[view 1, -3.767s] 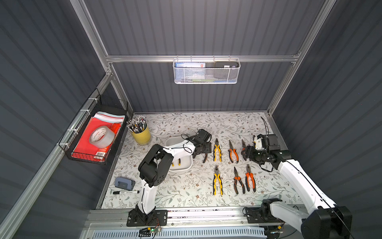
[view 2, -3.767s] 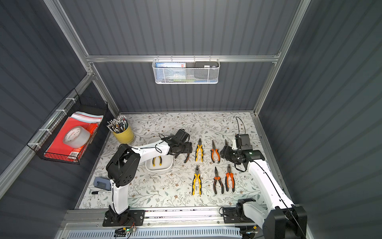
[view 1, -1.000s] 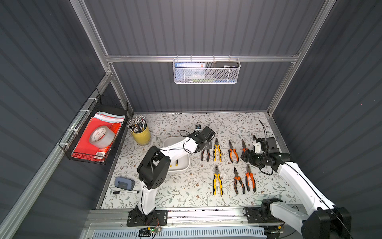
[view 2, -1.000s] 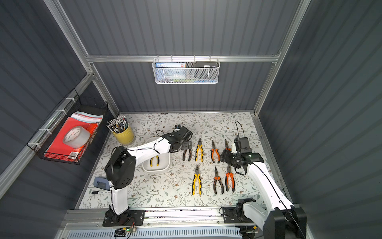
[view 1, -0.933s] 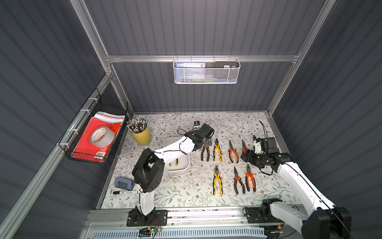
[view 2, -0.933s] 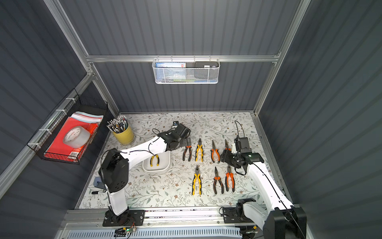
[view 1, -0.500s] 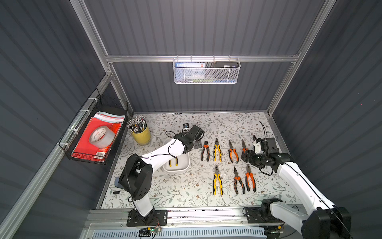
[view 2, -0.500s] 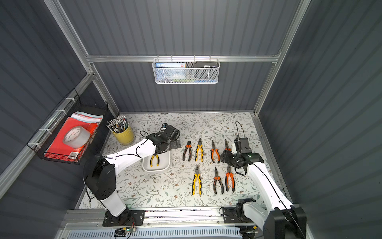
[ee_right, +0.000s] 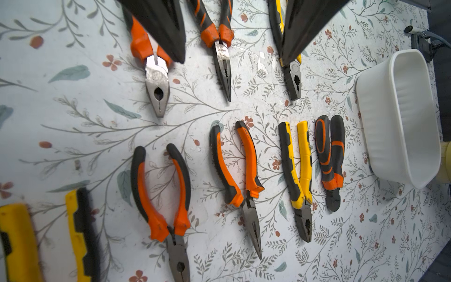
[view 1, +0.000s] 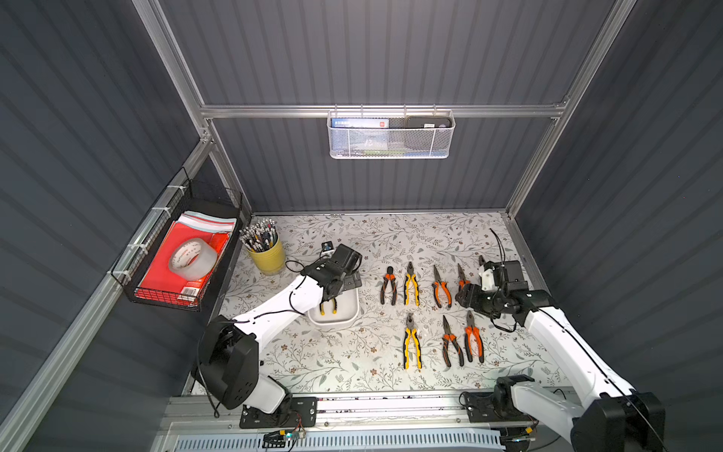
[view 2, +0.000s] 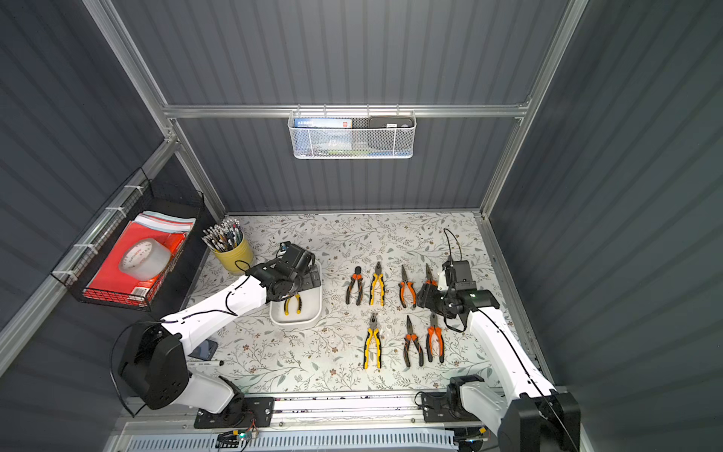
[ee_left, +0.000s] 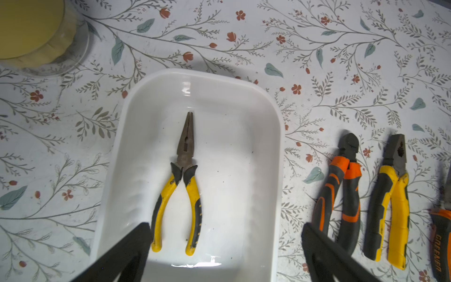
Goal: Take the pliers out of the storage box
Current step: Pick up the pliers from the storage box.
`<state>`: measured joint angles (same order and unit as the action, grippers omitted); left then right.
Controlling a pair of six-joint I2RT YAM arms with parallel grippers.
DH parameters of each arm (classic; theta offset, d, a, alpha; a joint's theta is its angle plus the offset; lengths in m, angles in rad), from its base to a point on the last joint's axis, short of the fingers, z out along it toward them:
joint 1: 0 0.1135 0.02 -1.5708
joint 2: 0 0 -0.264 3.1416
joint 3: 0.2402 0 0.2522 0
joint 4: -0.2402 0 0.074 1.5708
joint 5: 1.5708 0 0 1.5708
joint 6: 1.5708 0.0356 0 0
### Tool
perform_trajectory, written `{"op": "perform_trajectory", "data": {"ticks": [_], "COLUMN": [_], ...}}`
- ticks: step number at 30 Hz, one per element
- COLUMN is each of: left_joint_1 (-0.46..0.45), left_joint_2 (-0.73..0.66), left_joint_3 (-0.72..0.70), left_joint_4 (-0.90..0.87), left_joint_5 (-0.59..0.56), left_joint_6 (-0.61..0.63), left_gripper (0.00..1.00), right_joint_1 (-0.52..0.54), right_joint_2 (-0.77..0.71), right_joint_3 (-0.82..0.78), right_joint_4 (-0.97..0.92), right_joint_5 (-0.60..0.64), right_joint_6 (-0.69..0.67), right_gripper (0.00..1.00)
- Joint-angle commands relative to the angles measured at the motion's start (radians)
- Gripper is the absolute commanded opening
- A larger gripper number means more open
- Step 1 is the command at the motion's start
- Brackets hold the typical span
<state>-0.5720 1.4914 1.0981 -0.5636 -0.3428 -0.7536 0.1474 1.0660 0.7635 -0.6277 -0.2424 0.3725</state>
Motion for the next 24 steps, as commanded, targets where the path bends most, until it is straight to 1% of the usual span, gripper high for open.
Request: {"op": "perform_trajectory", "data": {"ticks": [1, 6, 11, 15, 24], "left_joint_1": [0.023, 0.046, 0.084, 0.087, 0.087], "left_joint_2": [-0.007, 0.009, 0.042, 0.071, 0.141], "left_joint_3": [-0.053, -0.116, -0.165, -0.191, -0.208], "left_joint_4": [0.005, 0.046, 0.073, 0.104, 0.124], "left_joint_5": [0.040, 0.090, 0.116, 0.142, 0.130], "left_joint_6": [-0.002, -0.001, 0.017, 0.026, 0.031], "left_gripper": [0.99, 0.98, 0.96, 0.94, 0.92], "right_joint_1": [0.006, 0.009, 0.012, 0.014, 0.017], "right_joint_2": [-0.011, -0.002, -0.014, -0.012, -0.005], "right_joint_3": [-0.015, -0.012, -0.015, -0.016, -0.016], "right_joint_4": [0.007, 0.003, 0.005, 0.010, 0.010], "right_joint_5": [-0.004, -0.004, -0.005, -0.005, -0.005], "right_joint_6": [-0.012, -0.014, -0.012, -0.010, -0.011], "right_gripper": [0.67, 0.66, 0.66, 0.66, 0.66]}}
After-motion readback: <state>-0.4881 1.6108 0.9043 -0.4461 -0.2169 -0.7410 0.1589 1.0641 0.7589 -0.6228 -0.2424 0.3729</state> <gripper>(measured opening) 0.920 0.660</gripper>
